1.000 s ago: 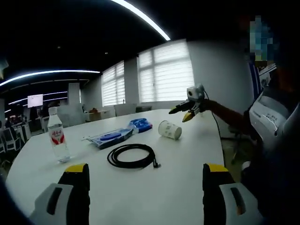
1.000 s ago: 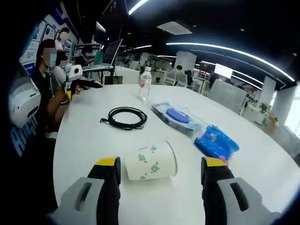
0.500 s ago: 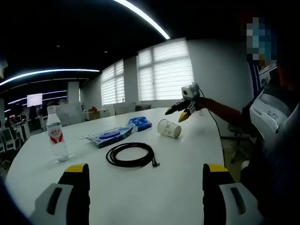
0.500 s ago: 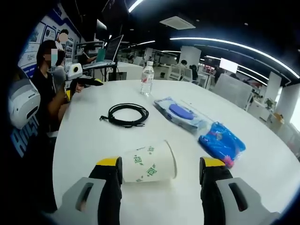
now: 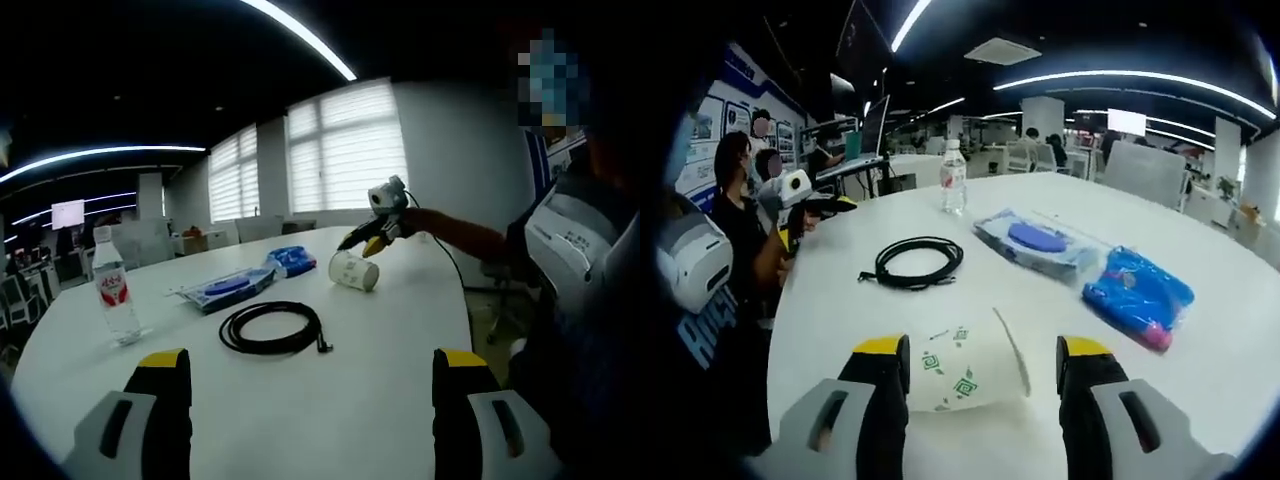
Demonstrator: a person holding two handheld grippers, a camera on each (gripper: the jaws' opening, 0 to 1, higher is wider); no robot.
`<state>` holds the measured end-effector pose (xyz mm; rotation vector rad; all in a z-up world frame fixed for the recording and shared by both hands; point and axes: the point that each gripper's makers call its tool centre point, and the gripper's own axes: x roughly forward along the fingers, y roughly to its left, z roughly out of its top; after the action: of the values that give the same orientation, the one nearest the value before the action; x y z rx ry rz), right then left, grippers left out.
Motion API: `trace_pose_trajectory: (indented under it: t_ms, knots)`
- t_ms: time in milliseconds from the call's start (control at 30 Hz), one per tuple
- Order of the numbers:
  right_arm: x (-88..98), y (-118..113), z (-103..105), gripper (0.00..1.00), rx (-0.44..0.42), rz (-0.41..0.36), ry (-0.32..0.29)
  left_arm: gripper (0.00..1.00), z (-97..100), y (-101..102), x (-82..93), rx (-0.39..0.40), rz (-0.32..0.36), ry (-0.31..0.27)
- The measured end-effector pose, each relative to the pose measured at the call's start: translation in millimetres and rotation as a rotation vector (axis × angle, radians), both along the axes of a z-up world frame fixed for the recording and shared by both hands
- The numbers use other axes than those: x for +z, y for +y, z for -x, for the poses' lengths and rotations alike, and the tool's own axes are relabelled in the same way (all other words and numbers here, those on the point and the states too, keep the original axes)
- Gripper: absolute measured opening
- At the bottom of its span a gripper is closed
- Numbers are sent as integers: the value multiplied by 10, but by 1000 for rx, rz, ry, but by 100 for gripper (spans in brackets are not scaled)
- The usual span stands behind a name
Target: Arrange the tabletop items into an orderly group along one side of the table until the central work area is clear of visible clutter.
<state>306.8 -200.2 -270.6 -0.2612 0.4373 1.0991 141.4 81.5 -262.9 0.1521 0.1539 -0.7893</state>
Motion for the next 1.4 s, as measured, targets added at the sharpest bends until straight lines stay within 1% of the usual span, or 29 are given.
trace_pose_trajectory:
  t_ms: [67,200,300,367,500,633,767,933,1100,1267,1400]
  knots:
    - [-26,-3,9,52,8,7,5,100,-2,-6,-14,-3,-3,1]
    - [-43,17,66,41,24,-5,29,100,-21,-2,-53,-1,-16,10]
    - [-49,21,113,35,39,-6,39,100,-20,-13,-66,-6,-17,12]
    - [-52,28,142,33,52,-4,40,100,-22,-15,-68,-7,-17,11]
    - [-23,27,202,24,68,-3,31,100,-30,-10,-72,-7,-18,11]
    - [-29,29,255,20,92,6,37,100,-28,-10,-77,-9,-17,12]
    - [-16,36,299,15,107,10,30,100,-24,-10,-81,-7,-15,13]
    - [68,47,346,1,131,11,-8,100,-11,0,-84,-3,-14,13]
    - [136,56,373,0,146,16,-30,100,12,-8,-86,-3,-14,12]
    - [222,73,410,0,156,52,-73,100,25,5,-76,0,-12,11]
    - [290,111,440,0,171,69,-91,100,26,16,-73,3,-12,9]
